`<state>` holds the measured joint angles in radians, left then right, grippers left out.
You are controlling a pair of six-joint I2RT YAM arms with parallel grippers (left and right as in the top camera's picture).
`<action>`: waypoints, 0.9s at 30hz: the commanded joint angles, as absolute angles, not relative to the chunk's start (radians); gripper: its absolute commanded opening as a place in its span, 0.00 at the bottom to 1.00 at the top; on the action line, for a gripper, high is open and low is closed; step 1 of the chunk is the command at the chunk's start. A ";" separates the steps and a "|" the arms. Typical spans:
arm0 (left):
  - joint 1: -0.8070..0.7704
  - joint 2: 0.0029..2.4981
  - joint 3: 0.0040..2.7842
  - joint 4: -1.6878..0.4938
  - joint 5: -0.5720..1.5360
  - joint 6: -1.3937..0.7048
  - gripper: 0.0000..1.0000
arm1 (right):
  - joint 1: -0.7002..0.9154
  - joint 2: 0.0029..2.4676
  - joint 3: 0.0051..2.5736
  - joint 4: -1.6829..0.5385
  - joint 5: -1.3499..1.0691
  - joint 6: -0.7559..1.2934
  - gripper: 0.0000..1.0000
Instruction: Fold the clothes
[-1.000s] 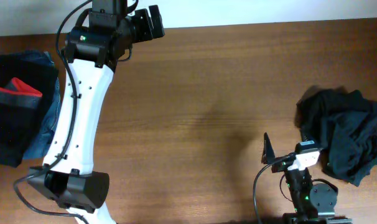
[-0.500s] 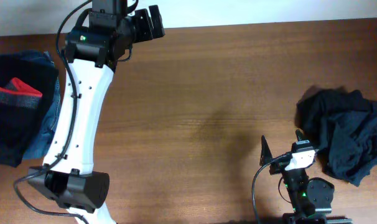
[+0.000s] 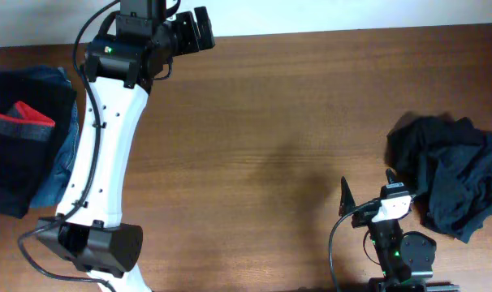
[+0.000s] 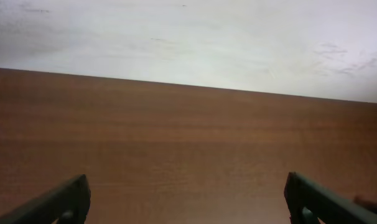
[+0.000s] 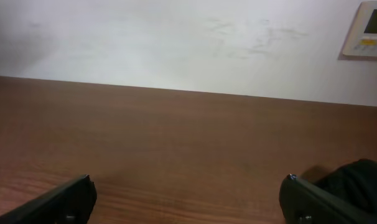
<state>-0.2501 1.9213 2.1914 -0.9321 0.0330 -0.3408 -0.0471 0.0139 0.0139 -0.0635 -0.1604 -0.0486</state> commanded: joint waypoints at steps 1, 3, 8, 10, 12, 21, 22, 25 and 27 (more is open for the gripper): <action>-0.245 1.892 2.195 -0.971 0.010 -0.334 0.99 | -0.052 0.006 0.006 -0.064 -0.173 -0.048 0.99; -0.245 1.892 2.195 -1.002 -0.062 -0.292 0.99 | -0.052 0.006 0.006 -0.064 -0.173 -0.048 0.99; -0.249 1.864 2.190 -1.082 -0.136 0.009 0.99 | -0.052 0.006 0.006 -0.064 -0.173 -0.048 0.99; -0.249 1.834 2.178 -1.082 -0.136 0.082 0.99 | -0.052 0.006 0.006 -0.064 -0.173 -0.048 0.99; -0.236 1.777 2.134 -1.064 -0.136 0.115 0.99 | -0.052 0.006 0.006 -0.064 -0.173 -0.048 0.99; -0.139 1.421 1.563 -0.668 -0.030 0.114 0.99 | -0.052 0.006 0.006 -0.064 -0.173 -0.048 0.99; -0.128 1.372 1.472 -0.603 -0.020 0.114 0.99 | -0.052 0.006 0.006 -0.064 -0.173 -0.048 0.99; -0.091 1.242 1.211 -0.419 0.007 0.114 0.99 | -0.052 0.006 0.006 -0.064 -0.173 -0.048 0.99; -0.079 1.120 0.972 -0.245 0.016 0.114 0.99 | -0.052 0.006 0.006 -0.064 -0.173 -0.048 0.99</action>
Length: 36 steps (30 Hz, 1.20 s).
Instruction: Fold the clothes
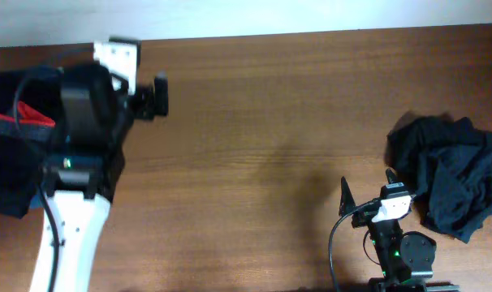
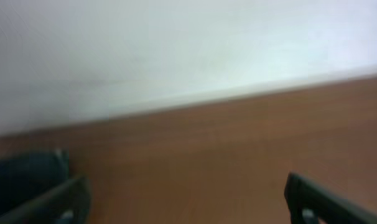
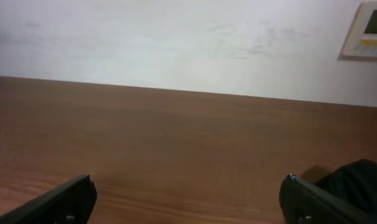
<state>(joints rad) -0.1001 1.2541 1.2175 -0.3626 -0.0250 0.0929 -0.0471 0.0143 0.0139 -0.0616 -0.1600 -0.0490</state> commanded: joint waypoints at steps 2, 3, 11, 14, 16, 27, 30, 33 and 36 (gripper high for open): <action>-0.079 1.040 0.822 -0.136 0.017 0.114 0.99 | -0.052 0.006 0.006 -0.064 -0.172 -0.048 0.99; -0.078 0.976 0.709 -0.049 0.017 0.114 0.99 | -0.052 0.006 0.006 -0.064 -0.173 -0.048 0.99; -0.068 0.511 0.106 0.411 0.050 0.114 0.99 | -0.052 0.006 0.006 -0.064 -0.173 -0.048 0.99; -0.060 0.357 0.050 0.360 0.049 0.115 0.99 | -0.052 0.006 0.006 -0.064 -0.173 -0.048 0.99; -0.044 0.310 0.050 0.302 0.046 0.115 0.99 | -0.052 0.006 0.006 -0.064 -0.173 -0.048 0.99; 0.019 0.124 0.050 0.072 0.064 0.115 0.99 | -0.052 0.006 0.006 -0.064 -0.173 -0.048 0.99; 0.023 0.082 0.050 0.032 0.064 0.115 0.99 | -0.052 0.006 0.006 -0.064 -0.173 -0.048 0.99; 0.034 0.026 0.050 -0.025 0.065 0.115 0.99 | -0.052 0.006 0.006 -0.064 -0.173 -0.048 0.99; 0.040 0.004 0.049 -0.047 0.069 0.114 0.99 | -0.052 0.006 0.006 -0.064 -0.173 -0.048 0.99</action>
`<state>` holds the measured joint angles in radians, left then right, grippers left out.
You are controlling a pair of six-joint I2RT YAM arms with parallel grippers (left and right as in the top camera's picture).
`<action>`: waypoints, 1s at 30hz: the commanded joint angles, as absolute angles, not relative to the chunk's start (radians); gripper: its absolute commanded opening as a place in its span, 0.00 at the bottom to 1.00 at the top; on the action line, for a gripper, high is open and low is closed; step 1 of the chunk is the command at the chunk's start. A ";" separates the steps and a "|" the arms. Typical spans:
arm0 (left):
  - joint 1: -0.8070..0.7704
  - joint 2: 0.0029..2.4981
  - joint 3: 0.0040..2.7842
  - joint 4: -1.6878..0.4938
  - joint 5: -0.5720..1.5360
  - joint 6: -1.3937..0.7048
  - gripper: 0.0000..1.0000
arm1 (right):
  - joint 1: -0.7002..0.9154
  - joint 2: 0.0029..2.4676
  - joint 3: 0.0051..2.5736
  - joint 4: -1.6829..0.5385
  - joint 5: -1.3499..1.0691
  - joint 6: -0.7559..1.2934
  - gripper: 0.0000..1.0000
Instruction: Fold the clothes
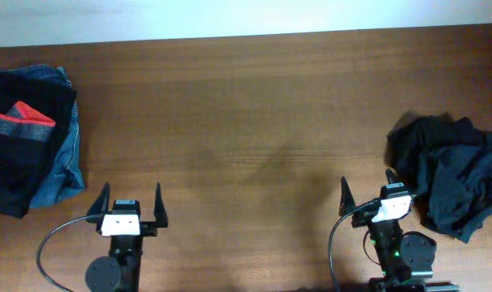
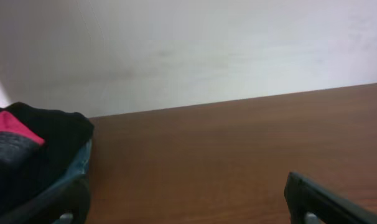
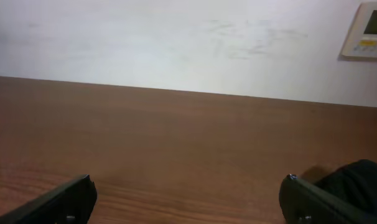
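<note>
A crumpled dark garment [image 1: 451,174] lies in a heap at the table's right edge; a corner of this dark garment [image 3: 359,177] shows in the right wrist view. A stack of folded clothes [image 1: 27,146], black, red and denim blue, sits at the far left, and the same stack [image 2: 27,146] appears in the left wrist view. My left gripper [image 1: 132,209] rests near the front edge, left of centre, open and empty. My right gripper [image 1: 368,191] sits near the front edge just left of the dark heap, open and empty.
The brown wooden table [image 1: 254,122] spreads between the two piles. A white wall [image 3: 176,43] runs behind its far edge, with a small wall panel [image 3: 367,28] at the right.
My left arm has drawn back from the far left of the table, beside the folded stack, to the front edge. Its gripper stays open. The right arm has not moved.
My left arm was stretched to the table's far edge, gripper open over bare wood. Then it stood at the far left by the folded stack. Now it is back at the front edge. The right gripper stayed open beside the dark heap throughout.
</note>
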<state>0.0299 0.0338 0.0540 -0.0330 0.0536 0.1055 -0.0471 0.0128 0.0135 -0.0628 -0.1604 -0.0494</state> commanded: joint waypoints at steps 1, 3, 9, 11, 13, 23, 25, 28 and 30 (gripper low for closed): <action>0.040 0.004 0.049 -0.047 0.073 0.114 0.99 | -0.052 0.006 0.006 -0.064 -0.173 -0.048 0.99; 0.040 0.004 0.049 -0.047 0.075 0.115 0.99 | -0.052 0.006 0.006 -0.064 -0.172 -0.048 0.99; 0.040 0.004 0.007 -0.048 0.079 0.114 0.99 | -0.052 0.006 0.006 -0.064 -0.173 -0.048 0.99; 0.040 0.004 0.009 -0.076 0.086 0.115 0.99 | -0.052 0.006 0.006 -0.064 -0.173 -0.048 0.99; 0.040 0.004 0.009 -0.076 0.084 0.115 0.99 | -0.052 0.006 0.006 -0.064 -0.173 -0.048 0.99; 0.040 0.007 0.009 -0.076 0.075 0.115 0.99 | -0.052 0.006 0.006 -0.064 -0.173 -0.048 0.99; 0.040 0.007 0.009 -0.076 0.075 0.115 0.99 | -0.052 0.006 0.006 -0.064 -0.173 -0.048 0.99; 0.040 0.007 0.009 -0.076 0.075 0.115 0.99 | -0.052 0.006 0.006 -0.064 -0.173 -0.048 0.99; 0.040 0.007 0.009 -0.076 0.075 0.115 0.99 | -0.052 0.006 0.006 -0.064 -0.173 -0.048 0.99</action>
